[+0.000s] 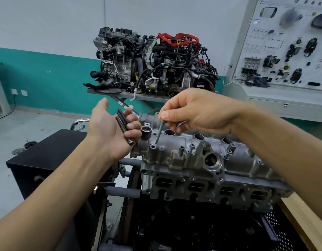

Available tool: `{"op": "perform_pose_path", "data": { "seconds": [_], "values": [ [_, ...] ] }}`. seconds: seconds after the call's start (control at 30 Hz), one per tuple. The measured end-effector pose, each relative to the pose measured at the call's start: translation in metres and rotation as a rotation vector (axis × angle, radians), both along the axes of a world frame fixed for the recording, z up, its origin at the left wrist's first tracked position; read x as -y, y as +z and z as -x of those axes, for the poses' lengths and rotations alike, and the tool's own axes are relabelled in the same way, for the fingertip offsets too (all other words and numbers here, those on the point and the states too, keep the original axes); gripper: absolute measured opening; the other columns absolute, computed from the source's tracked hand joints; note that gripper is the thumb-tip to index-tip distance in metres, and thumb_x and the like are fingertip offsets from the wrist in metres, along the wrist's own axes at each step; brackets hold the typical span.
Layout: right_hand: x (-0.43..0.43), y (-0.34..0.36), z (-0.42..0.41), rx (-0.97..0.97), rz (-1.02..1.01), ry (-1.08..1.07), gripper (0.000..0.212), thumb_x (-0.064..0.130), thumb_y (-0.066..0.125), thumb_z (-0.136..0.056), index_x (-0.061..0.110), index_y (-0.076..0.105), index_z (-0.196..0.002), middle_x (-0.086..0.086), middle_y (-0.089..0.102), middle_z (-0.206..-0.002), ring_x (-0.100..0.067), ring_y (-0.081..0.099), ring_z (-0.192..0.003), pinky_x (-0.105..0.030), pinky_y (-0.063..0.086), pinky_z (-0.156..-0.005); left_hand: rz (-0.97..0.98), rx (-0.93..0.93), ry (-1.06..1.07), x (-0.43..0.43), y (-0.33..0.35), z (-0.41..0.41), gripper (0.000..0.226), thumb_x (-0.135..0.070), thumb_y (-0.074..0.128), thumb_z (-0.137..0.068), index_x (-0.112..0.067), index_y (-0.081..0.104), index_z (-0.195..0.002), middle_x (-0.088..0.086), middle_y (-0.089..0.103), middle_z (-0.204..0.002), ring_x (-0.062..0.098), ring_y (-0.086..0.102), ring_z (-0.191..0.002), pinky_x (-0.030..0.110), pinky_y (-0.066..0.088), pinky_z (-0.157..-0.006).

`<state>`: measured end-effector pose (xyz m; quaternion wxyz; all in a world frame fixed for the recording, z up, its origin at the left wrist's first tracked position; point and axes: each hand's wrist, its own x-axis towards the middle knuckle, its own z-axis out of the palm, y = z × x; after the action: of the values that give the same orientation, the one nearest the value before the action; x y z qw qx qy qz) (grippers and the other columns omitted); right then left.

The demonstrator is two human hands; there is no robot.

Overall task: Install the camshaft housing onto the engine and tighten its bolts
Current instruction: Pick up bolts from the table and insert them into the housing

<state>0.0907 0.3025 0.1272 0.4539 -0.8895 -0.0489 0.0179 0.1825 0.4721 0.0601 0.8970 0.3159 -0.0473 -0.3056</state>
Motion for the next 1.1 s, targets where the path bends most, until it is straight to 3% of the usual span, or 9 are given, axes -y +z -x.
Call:
{"op": "perform_pose_path", "data": {
  "seconds": [0.2, 0.3, 0.63, 1.1],
  "values": [
    [-0.003, -0.012, -0.010, -0.054, -0.044, -0.024, 0.016, 0.010, 0.059, -0.098, 0.007, 0.067, -0.085, -0.001, 0.060, -0.069, -0.011, 0.052, -0.067, -0.024, 0.045, -0.066, -0.068, 0.201, -0.131, -0.005, 0.000, -0.002, 0.090, -0.086, 0.022, -0.084, -0.007, 0.053, -0.112, 0.008, 0.052, -0.076, 0.015, 0.036, -0.058, 0.021, 0.020, -0.046],
    [0.000, -0.012, -0.010, -0.072, -0.053, 0.004, 0.017, 0.011, 0.060, -0.098, 0.009, 0.068, -0.083, 0.001, 0.061, -0.067, -0.010, 0.053, -0.065, -0.022, 0.047, -0.063, -0.076, 0.236, -0.151, -0.007, -0.001, -0.003, 0.096, -0.089, 0.021, -0.082, -0.007, 0.054, -0.120, 0.009, 0.054, -0.079, 0.015, 0.038, -0.058, 0.022, 0.023, -0.045],
    [0.018, -0.027, -0.003, -0.074, -0.254, -0.025, 0.014, 0.011, 0.061, -0.095, 0.009, 0.069, -0.084, -0.001, 0.063, -0.070, -0.010, 0.055, -0.065, -0.023, 0.047, -0.063, -0.116, 0.241, -0.160, -0.005, -0.002, -0.006, 0.087, -0.083, 0.024, -0.088, -0.006, 0.053, -0.117, 0.005, 0.051, -0.072, 0.013, 0.034, -0.053, 0.019, 0.021, -0.039],
    [0.007, -0.035, -0.010, -0.038, -0.299, 0.002, 0.015, 0.008, 0.061, -0.097, 0.008, 0.067, -0.083, 0.003, 0.061, -0.063, -0.008, 0.051, -0.060, -0.019, 0.044, -0.058, -0.227, 0.286, -0.097, -0.001, -0.005, -0.010, 0.063, -0.066, 0.036, -0.096, -0.007, 0.053, -0.111, 0.002, 0.049, -0.064, 0.011, 0.031, -0.048, 0.018, 0.018, -0.036]
  ]
}}
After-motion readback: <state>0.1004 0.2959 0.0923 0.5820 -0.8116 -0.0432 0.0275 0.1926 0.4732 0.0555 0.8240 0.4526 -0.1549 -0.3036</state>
